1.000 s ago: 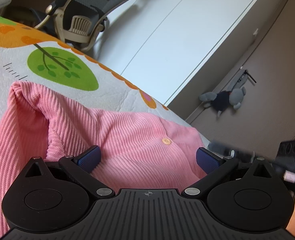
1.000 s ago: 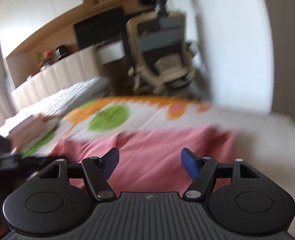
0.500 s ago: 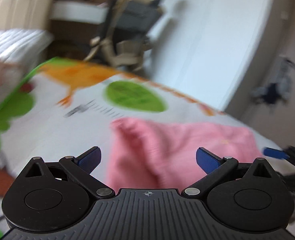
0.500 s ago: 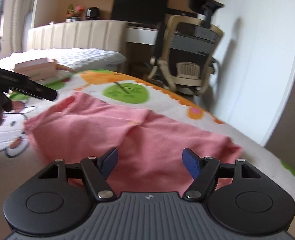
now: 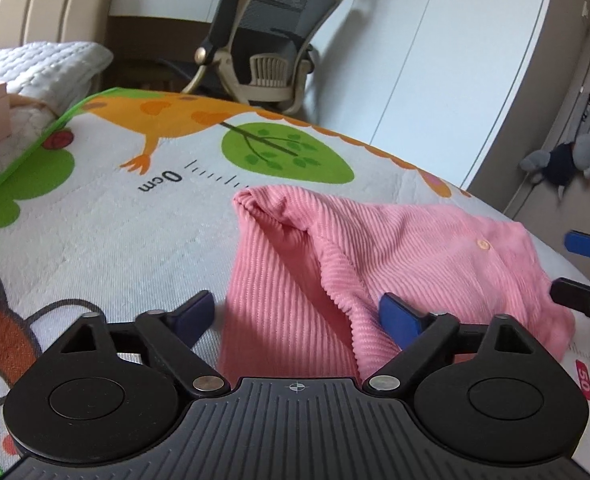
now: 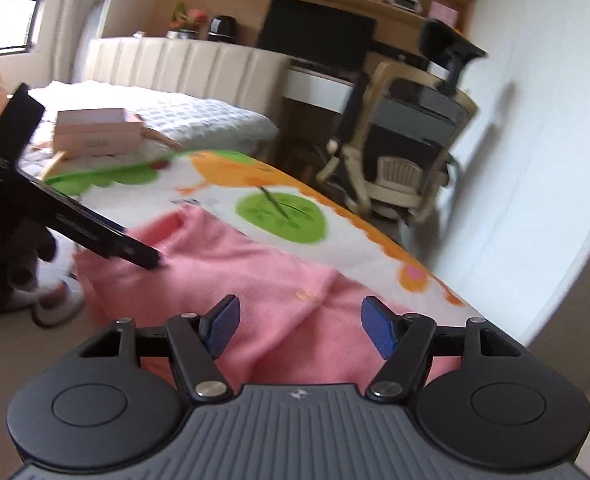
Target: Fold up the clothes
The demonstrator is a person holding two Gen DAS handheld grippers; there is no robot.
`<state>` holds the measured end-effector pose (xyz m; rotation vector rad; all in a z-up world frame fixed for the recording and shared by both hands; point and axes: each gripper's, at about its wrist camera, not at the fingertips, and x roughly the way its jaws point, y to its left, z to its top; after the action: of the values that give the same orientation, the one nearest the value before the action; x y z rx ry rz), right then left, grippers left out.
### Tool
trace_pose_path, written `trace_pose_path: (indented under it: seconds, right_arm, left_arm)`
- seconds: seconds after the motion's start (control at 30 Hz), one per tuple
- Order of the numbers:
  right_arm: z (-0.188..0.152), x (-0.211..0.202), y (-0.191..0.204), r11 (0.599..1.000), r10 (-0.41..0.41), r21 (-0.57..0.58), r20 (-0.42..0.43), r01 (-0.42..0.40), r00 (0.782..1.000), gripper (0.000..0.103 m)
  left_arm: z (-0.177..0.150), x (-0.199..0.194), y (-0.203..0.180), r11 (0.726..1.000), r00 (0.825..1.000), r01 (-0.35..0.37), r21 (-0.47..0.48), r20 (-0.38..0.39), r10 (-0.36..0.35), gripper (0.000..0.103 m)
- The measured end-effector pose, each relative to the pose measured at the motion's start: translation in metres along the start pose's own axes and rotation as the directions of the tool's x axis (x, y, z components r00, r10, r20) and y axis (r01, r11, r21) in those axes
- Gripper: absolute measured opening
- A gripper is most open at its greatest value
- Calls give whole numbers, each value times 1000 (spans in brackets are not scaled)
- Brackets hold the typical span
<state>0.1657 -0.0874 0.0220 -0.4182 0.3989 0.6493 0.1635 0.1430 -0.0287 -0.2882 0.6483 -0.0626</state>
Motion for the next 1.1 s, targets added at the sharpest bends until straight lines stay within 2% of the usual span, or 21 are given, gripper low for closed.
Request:
trace_pose_path:
  seconds: [0.07,0.17,0.2,0.37,0.43,0.47,0.5,0.57,0.67,0.73,0.87,0.9,0.93,1.0,1.03,1.07,1.1]
  right_arm:
    - [1,13,9,999,50,6,-13,-50,999,59]
    - [-10,42,19,989,140,68,-120,-133,983,59]
    - [-15,48,23,989,142,72,-141,-133,980,60]
    - [-3,33,40,993,115,-14,-112,-118,987,63]
    - [1,24,55,987,117,-98,-90,-126,989,69]
    - [2,22,64,981,129,-134,-84,-139,988,69]
    - [4,22,72,975,141,-160,-84,-153,986,70]
    - [4,24,86,966,148,-202,-91,-164,985,70]
    - [1,29,106,951,126,-270,-92,-147,988,71]
    - [2,32,117,941,117,-310,-77,-135,990,76]
    - [6,43,136,919,109,-375,-47,-119,993,76]
    - [7,49,139,917,112,-380,-49,-122,993,74]
    - [7,54,141,917,116,-377,-56,-129,992,61]
    - [10,60,136,935,128,-325,-69,-144,989,44]
    - [12,62,131,945,134,-289,-73,-150,988,40]
    - [14,62,125,957,141,-246,-74,-155,987,38]
    - [15,62,118,966,147,-203,-75,-159,986,33]
  left_arm:
    - [0,-2,0,1000,1000,16,-5,2,-16,80]
    - [1,-4,3,998,998,58,-35,-13,-58,70]
    - [1,-5,4,996,997,72,-53,-16,-73,70]
    - [2,-5,10,990,995,92,-111,-18,-95,67]
    - [2,-4,11,987,995,97,-125,-24,-101,56]
    - [2,-4,11,986,994,102,-132,-27,-106,49]
    - [3,-3,12,982,991,120,-146,-35,-126,38]
    - [3,-2,13,973,985,153,-174,-47,-164,25]
    - [5,-3,13,963,980,178,-202,-50,-191,23]
    - [6,-5,15,949,973,206,-239,-53,-224,22]
    - [8,-7,14,926,961,248,-283,-52,-273,22]
    - [9,-7,13,926,960,250,-284,-52,-275,22]
    - [9,-8,13,926,961,248,-284,-52,-273,22]
    - [11,-12,19,920,962,250,-301,-32,-272,26]
    - [14,-16,24,914,962,254,-315,-13,-272,29]
    - [16,-19,29,909,963,257,-329,6,-270,34]
    - [19,-23,36,906,966,249,-343,26,-255,46]
